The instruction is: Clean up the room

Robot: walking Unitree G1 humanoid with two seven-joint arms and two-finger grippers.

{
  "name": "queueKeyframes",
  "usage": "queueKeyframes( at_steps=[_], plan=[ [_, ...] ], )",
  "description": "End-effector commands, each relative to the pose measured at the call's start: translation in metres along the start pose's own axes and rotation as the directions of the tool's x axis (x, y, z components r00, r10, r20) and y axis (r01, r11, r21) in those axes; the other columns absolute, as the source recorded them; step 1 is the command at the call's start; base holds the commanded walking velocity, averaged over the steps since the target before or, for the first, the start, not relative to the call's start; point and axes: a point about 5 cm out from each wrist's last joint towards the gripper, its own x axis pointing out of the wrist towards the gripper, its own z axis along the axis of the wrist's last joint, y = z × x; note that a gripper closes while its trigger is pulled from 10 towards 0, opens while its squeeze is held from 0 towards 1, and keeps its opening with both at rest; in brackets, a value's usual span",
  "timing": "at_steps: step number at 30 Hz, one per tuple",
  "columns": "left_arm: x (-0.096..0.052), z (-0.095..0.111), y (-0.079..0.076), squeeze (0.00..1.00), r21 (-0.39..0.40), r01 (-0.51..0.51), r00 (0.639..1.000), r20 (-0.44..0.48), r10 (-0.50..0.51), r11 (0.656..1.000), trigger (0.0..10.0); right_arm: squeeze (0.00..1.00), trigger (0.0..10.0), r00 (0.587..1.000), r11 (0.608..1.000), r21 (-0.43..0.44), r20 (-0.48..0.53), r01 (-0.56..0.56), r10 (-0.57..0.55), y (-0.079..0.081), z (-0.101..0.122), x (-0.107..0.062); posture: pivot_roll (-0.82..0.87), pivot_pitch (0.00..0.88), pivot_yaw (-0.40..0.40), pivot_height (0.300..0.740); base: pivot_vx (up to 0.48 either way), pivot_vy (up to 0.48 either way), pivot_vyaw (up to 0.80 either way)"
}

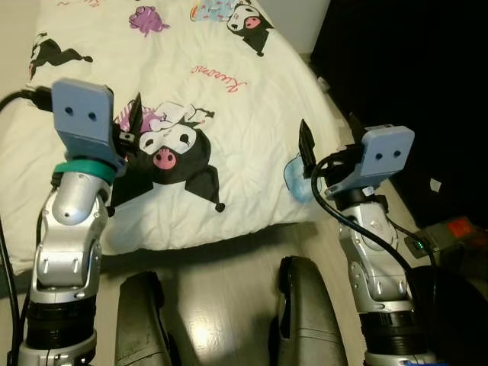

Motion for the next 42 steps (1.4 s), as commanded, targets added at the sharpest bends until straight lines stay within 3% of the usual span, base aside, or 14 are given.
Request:
queueKeyframes(
  at_steps=[1,11,23,42],
  plan=[
    [-0.003,-0.006,-0.004,0.0,-0.001,0.008,1.0,-0.021,-0.008,1.0,10.0,0.0,10.0,1.0,1.0,-0.006,-0.031,0.004,-0.004,-0.003,-0.008,-0.005,-0.01,0.092,-0.015,0.583,0.0,0.0,0.0],
    [0.0,-0.008,-0.011,0.0,-0.025,0.012,0.999,-0.032,-0.012,1.0,10.0,0.0,10.0,0.999,1.0,-0.015,-0.039,0.006,-0.006,-0.005,-0.009,-0.006,-0.02,0.094,-0.015,0.617,0.0,0.0,0.0],
    [0.012,-0.002,-0.037,0.0,-0.067,0.048,0.999,0.004,-0.048,0.997,10.0,0.0,10.0,0.999,0.999,-0.032,-0.049,0.014,-0.015,-0.008,-0.011,-0.008,-0.04,0.097,-0.016,0.671,0.0,0.0,0.0],
    [0.013,-0.007,-0.046,0.0,-0.096,0.055,0.998,-0.018,-0.057,0.994,10.0,0.0,10.0,0.998,0.999,-0.036,-0.055,0.021,-0.023,-0.008,-0.012,-0.009,-0.04,0.098,-0.018,0.734,0.0,0.0,0.0]
  ],
)
